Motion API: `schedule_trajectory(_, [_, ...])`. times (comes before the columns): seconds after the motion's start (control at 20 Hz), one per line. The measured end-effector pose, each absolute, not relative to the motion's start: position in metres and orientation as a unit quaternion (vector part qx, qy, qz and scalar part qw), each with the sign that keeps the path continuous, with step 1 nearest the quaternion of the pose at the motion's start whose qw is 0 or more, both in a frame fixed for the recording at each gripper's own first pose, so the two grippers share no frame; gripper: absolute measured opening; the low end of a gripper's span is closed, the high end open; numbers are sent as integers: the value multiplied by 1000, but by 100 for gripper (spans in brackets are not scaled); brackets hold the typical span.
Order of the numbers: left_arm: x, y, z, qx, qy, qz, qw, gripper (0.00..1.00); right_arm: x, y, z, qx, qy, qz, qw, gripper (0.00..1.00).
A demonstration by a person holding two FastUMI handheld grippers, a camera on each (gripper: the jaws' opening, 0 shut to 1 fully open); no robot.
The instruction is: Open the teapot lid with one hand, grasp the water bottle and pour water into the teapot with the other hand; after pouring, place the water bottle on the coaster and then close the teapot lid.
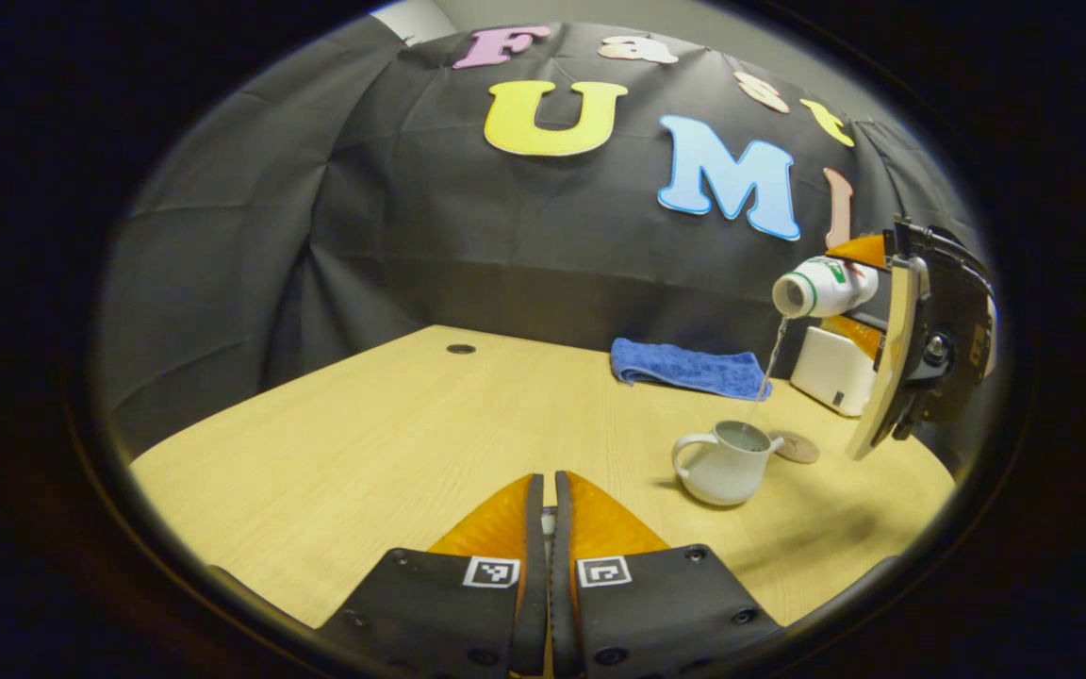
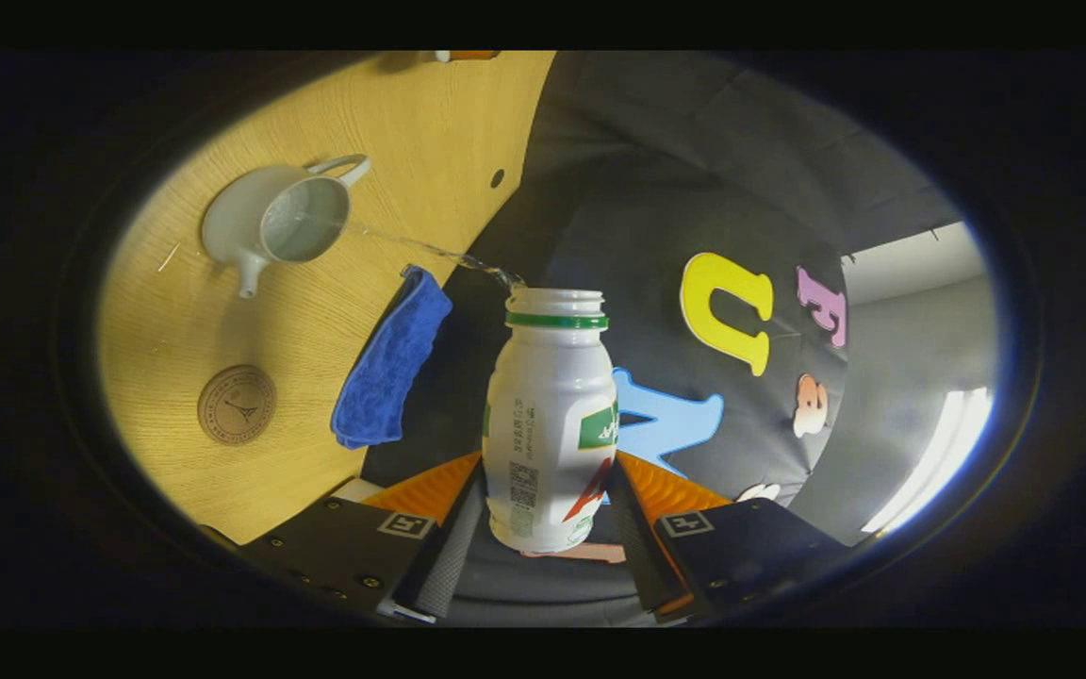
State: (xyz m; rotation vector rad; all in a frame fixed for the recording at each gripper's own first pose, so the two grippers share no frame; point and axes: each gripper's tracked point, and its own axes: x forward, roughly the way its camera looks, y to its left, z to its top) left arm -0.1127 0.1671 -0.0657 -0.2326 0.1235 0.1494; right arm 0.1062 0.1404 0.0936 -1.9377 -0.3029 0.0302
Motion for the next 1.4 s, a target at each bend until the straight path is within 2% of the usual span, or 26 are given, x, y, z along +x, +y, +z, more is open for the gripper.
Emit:
schedule_trajectory(0.55, [-112, 166, -67, -115, 66, 73, 989, 12, 106, 145, 104, -832, -140, 12, 537, 72])
schedule_trajectory(1.0, [-113, 164, -66, -110, 67, 71, 989, 12, 104, 151, 112, -847, -160, 7, 506, 71])
schedule_trajectory(1.3, [-114, 164, -65, -109, 66, 70, 989, 12, 103, 155, 112, -848, -171, 8, 501, 71])
schedule_trajectory(1.4, [-114, 164, -64, -110, 65, 70, 989, 12, 103, 153, 108, -842, -166, 12, 513, 71])
